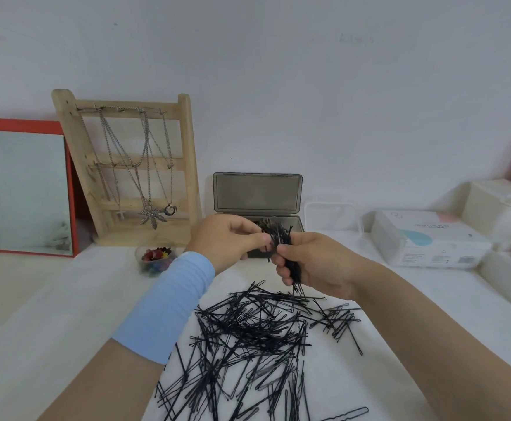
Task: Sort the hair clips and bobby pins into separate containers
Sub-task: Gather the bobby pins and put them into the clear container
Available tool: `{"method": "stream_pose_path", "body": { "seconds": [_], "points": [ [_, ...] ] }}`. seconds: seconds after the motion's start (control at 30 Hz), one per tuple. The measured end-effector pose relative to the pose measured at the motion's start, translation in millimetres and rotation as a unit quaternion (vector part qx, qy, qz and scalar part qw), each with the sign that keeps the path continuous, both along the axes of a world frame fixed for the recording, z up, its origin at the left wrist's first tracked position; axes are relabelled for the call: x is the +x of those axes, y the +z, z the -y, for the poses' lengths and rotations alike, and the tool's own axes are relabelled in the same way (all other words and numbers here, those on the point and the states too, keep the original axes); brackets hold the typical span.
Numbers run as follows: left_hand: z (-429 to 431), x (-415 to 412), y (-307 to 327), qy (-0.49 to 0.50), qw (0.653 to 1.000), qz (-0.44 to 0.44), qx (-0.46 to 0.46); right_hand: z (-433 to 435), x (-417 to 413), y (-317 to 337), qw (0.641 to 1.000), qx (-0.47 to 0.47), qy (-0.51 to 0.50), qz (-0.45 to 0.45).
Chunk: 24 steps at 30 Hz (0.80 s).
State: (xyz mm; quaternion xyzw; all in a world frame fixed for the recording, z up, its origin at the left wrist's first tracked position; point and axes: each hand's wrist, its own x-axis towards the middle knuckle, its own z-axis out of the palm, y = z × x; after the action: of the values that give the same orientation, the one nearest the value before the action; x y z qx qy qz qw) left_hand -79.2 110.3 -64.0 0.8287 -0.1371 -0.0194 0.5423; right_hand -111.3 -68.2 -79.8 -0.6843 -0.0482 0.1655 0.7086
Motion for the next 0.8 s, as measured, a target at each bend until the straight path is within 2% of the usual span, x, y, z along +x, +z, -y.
{"method": "stream_pose_path", "body": {
  "seconds": [0.2, 0.3, 0.37, 0.47, 0.57, 0.7, 0.8],
  "points": [
    [1, 3, -5, 0.011, 0.999, 0.045, 0.006, -4, -5, -1, 0.998, -0.050, 0.042, -0.001],
    [3, 1, 0, -0.067, 0.996, 0.062, -0.025, -4, -6, 1, 0.996, -0.067, 0.055, 0.002],
    [6, -5, 2, -0.112, 0.990, 0.085, 0.007, -4, -7, 2, 0.994, -0.083, 0.073, 0.014],
    [11, -6, 2, -0.079, 0.986, 0.138, 0.047, -4, -8, 3, 0.991, -0.091, 0.097, 0.026],
    [6, 0, -1, -0.085, 0.992, 0.090, 0.006, -3, -8, 2, 0.992, -0.061, 0.109, 0.022],
    [6, 1, -6, -0.155, 0.984, 0.075, 0.049, 0, -7, -1, 0.992, -0.023, 0.120, 0.008],
    [8, -3, -8, -0.204, 0.976, 0.051, 0.063, 6, -7, -1, 0.988, -0.034, 0.147, -0.013]
  ]
}}
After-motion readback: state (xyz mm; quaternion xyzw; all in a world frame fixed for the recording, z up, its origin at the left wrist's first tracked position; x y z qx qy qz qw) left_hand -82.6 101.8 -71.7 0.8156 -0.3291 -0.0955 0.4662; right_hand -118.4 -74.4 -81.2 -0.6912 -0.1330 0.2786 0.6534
